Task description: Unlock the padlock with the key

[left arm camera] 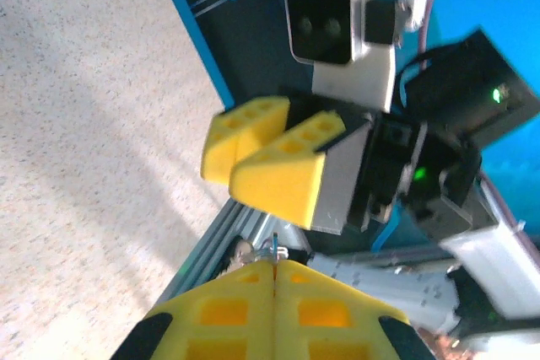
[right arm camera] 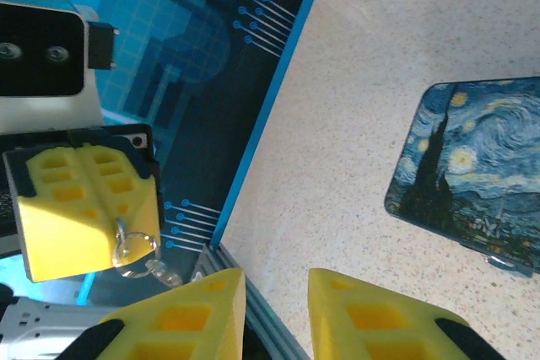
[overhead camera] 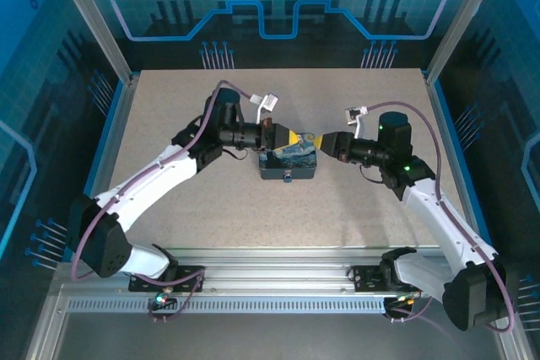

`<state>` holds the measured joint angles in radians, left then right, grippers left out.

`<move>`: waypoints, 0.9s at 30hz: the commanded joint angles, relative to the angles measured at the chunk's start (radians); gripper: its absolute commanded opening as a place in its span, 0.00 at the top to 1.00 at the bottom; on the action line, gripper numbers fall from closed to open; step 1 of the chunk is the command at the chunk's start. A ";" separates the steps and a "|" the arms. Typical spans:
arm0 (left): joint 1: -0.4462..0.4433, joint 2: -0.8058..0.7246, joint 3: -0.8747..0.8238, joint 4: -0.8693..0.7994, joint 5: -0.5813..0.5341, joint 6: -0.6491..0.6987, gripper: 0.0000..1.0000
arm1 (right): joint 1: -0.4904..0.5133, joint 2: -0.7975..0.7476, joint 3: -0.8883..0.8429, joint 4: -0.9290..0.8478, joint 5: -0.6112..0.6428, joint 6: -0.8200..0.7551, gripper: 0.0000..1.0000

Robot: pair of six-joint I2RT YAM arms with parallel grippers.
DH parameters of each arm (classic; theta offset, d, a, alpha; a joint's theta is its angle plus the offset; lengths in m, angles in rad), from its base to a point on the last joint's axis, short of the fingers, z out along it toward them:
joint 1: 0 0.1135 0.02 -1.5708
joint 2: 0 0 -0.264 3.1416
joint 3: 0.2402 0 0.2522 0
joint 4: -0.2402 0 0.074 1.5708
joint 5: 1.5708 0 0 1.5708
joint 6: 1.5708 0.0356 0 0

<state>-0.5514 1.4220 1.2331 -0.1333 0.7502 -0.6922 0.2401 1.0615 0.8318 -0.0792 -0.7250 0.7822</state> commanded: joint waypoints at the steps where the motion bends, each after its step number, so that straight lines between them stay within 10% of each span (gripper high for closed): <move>1: 0.005 0.033 0.112 -0.408 0.074 0.291 1.00 | -0.017 0.006 -0.008 0.095 -0.128 -0.019 0.68; 7: 0.004 0.049 0.189 -0.509 0.119 0.389 1.00 | -0.015 0.008 -0.022 0.251 -0.208 0.063 0.57; 27: -0.001 -0.027 0.123 -0.395 0.143 0.361 1.00 | 0.149 0.045 0.043 0.246 -0.269 0.005 0.74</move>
<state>-0.5518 1.4319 1.3754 -0.5545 0.8619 -0.3382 0.3710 1.1076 0.8455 0.1623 -0.9623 0.8223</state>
